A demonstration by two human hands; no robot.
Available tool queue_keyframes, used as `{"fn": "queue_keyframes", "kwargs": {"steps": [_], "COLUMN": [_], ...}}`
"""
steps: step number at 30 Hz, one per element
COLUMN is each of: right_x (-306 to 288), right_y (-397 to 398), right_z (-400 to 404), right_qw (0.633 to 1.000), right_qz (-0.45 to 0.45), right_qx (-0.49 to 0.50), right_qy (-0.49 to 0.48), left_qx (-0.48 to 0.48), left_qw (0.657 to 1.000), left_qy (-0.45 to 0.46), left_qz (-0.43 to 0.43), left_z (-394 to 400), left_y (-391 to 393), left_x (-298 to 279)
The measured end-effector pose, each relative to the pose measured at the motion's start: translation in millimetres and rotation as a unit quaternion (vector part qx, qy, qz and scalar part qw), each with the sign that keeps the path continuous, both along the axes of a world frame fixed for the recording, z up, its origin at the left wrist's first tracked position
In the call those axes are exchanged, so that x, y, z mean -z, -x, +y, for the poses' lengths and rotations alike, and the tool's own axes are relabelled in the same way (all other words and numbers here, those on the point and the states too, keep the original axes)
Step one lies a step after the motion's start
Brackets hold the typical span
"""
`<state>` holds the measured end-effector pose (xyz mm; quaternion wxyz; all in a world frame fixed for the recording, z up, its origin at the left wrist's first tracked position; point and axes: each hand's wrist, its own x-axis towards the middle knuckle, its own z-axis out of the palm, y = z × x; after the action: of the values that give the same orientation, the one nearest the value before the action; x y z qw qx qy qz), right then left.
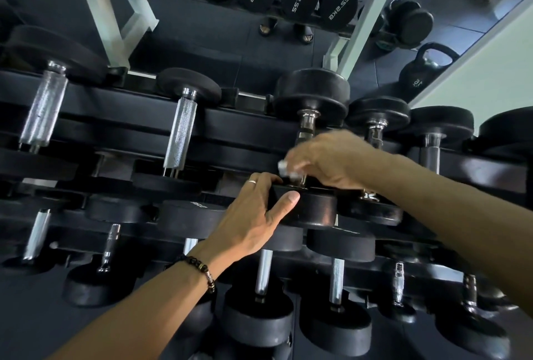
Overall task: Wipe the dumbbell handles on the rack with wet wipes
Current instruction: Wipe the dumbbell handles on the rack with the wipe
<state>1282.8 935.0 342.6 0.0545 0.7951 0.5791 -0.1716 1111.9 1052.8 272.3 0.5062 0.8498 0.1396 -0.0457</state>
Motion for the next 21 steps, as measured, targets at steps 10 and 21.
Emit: {"fn": "queue_keyframes", "kwargs": {"steps": [10, 21], "right_x": [-13.1, 15.6], "right_y": [-6.3, 6.3], "right_z": [12.8, -9.5], "right_qw": [0.996, 0.928], "right_qz": [-0.081, -0.112], "right_qx": [0.020, 0.187], "right_qy": [-0.001, -0.303], "left_qx": [0.005, 0.013], "left_qw": [1.000, 1.000], "left_qy": [-0.008, -0.004], "left_qz": [0.005, 0.013], "left_z": [-0.3, 0.7], "left_y": [-0.6, -0.5], "left_x": [3.0, 1.4]}}
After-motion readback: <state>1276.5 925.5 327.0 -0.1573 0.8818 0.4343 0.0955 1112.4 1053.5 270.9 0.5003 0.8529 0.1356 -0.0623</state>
